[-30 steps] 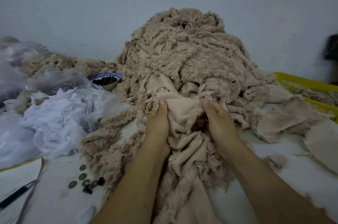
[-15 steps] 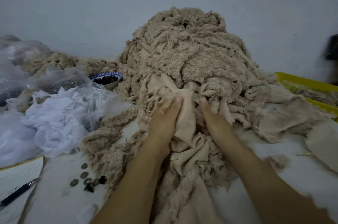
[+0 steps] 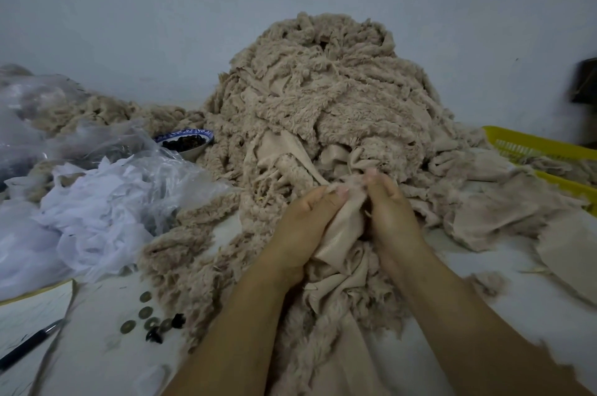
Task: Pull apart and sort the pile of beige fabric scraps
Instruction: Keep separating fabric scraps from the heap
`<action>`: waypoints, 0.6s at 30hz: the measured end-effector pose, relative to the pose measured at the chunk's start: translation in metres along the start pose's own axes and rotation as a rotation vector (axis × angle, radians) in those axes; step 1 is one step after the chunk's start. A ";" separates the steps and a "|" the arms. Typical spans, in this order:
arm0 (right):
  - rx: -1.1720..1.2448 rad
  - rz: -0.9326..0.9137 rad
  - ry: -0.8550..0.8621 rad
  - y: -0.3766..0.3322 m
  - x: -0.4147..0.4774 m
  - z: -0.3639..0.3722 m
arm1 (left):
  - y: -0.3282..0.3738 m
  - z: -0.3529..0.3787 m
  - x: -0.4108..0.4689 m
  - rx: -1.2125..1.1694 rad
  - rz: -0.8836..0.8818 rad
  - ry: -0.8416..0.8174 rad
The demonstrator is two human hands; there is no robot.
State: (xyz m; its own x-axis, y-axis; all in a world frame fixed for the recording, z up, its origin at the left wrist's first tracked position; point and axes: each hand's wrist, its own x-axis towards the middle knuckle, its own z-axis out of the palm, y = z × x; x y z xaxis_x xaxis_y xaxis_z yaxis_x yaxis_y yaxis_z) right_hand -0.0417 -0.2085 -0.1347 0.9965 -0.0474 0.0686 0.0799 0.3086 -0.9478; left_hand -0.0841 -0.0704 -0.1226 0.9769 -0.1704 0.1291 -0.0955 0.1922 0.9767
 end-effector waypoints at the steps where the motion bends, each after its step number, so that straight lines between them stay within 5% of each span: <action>1: 0.106 0.062 0.077 -0.005 0.004 -0.007 | 0.002 -0.003 -0.001 -0.085 -0.001 0.000; 4: 0.242 0.084 0.234 -0.015 0.015 -0.027 | 0.006 -0.012 0.005 -0.318 0.005 0.195; 7: -0.326 -0.081 0.089 -0.003 0.008 -0.016 | 0.004 -0.015 0.012 -0.486 -0.076 0.394; 10: -0.563 -0.360 -0.057 -0.003 -0.007 0.003 | 0.002 -0.020 0.012 -0.623 -0.132 0.374; 14: -0.753 -0.215 -0.431 0.004 -0.021 0.007 | 0.002 -0.030 0.015 -0.797 -0.094 0.339; 16: -0.906 -0.288 -0.415 0.013 -0.015 0.004 | 0.005 -0.033 0.016 -0.911 -0.061 0.311; 18: -0.780 -0.270 -0.309 0.008 -0.011 0.002 | 0.005 -0.037 0.019 -0.984 0.003 0.335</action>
State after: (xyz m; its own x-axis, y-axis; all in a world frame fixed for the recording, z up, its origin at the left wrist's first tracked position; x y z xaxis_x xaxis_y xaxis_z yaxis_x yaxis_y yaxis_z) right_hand -0.0519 -0.2039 -0.1424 0.9168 0.2693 0.2949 0.3872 -0.4177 -0.8219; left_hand -0.0590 -0.0368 -0.1211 0.9944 0.0796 -0.0698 -0.0468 0.9218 0.3849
